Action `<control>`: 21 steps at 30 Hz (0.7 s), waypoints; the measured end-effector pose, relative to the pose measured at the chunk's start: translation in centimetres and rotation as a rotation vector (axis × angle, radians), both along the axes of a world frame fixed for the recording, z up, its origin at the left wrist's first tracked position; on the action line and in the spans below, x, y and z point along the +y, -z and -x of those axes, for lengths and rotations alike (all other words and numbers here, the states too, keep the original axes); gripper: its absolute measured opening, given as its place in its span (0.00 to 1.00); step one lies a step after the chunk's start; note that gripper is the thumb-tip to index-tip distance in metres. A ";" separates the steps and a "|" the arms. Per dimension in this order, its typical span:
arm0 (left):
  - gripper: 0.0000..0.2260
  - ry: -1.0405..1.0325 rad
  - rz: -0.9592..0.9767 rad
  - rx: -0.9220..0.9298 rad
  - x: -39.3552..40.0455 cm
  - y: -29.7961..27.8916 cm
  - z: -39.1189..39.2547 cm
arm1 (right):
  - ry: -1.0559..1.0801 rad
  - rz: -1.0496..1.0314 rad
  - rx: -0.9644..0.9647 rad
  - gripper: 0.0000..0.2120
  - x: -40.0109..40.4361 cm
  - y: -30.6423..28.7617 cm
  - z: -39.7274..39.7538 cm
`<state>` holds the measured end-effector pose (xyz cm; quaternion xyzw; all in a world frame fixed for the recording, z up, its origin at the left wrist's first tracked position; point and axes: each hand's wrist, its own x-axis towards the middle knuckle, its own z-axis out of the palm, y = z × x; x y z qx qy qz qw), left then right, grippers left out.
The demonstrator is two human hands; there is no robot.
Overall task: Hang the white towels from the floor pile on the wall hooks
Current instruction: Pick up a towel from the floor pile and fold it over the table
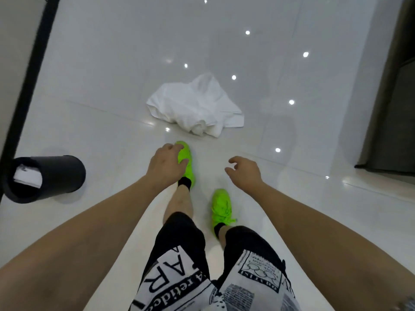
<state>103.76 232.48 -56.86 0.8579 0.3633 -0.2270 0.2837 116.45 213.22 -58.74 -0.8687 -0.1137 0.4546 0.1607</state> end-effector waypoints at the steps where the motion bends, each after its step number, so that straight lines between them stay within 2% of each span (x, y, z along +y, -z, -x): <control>1: 0.22 0.000 0.016 0.007 1.0 1.8 -0.7 | -0.001 0.006 0.007 0.18 1.0 1.5 -0.4; 10: 0.21 -0.129 0.131 0.063 10.9 19.2 -5.7 | -0.022 0.150 0.084 0.18 11.7 18.7 -6.7; 13: 0.21 -0.100 0.161 0.088 13.6 25.7 -6.8 | -0.032 0.149 0.073 0.18 15.7 25.2 -9.3; 17: 0.22 -0.106 0.190 0.121 15.8 33.6 -7.1 | -0.025 0.141 0.035 0.15 20.1 33.6 -11.9; 21: 0.21 -0.094 0.213 0.122 16.2 38.9 -6.3 | 0.030 0.152 0.001 0.14 21.6 39.9 -12.6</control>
